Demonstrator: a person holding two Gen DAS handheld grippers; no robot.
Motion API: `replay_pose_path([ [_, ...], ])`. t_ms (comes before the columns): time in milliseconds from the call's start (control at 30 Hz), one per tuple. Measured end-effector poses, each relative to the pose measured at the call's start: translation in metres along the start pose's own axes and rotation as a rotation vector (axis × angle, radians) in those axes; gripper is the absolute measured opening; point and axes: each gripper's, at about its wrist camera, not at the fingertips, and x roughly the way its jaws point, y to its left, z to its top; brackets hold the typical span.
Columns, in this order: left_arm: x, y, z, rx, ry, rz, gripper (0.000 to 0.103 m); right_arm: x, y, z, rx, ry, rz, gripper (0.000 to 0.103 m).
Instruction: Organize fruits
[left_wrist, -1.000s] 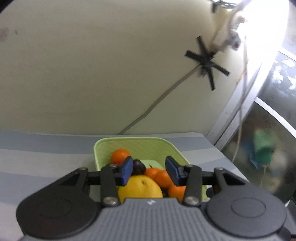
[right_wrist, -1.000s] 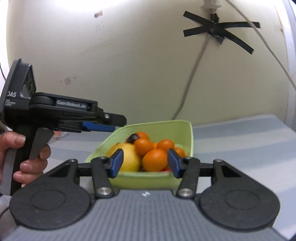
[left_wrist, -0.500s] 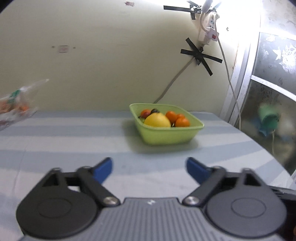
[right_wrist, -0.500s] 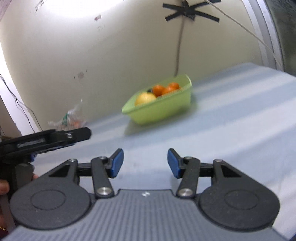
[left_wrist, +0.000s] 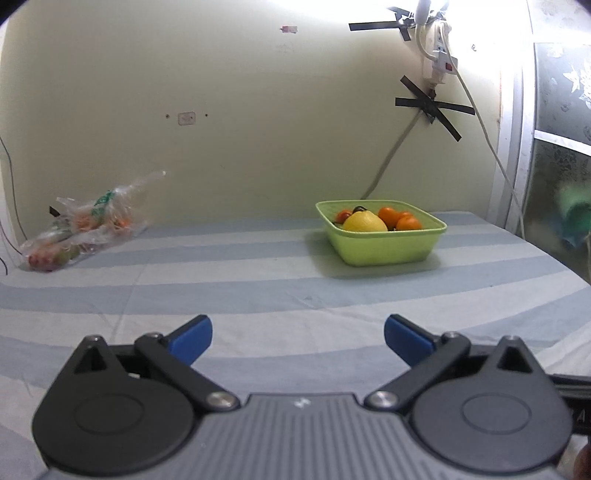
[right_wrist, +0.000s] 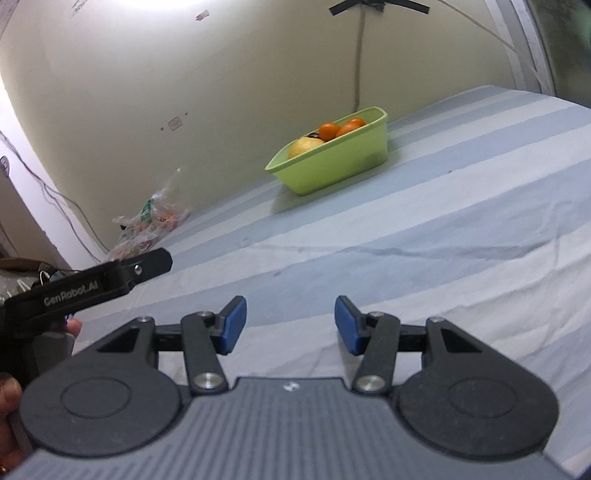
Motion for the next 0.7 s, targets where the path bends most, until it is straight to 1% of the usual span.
replay_pose_path([
  [100, -0.002, -0.001, -0.003, 0.012, 0.001, 0.019, 0.103, 0.0, 0.001, -0.002, -0.005, 0.009, 0.002, 0.056],
  [300, 0.001, -0.001, -0.01, 0.01, 0.021, 0.015, 0.103, 0.0, -0.003, -0.002, 0.008, 0.008, -0.002, 0.056],
  [700, 0.004, -0.004, -0.016, 0.037, 0.023, 0.035, 0.103, -0.005, -0.005, -0.001, -0.005, -0.044, -0.03, 0.056],
])
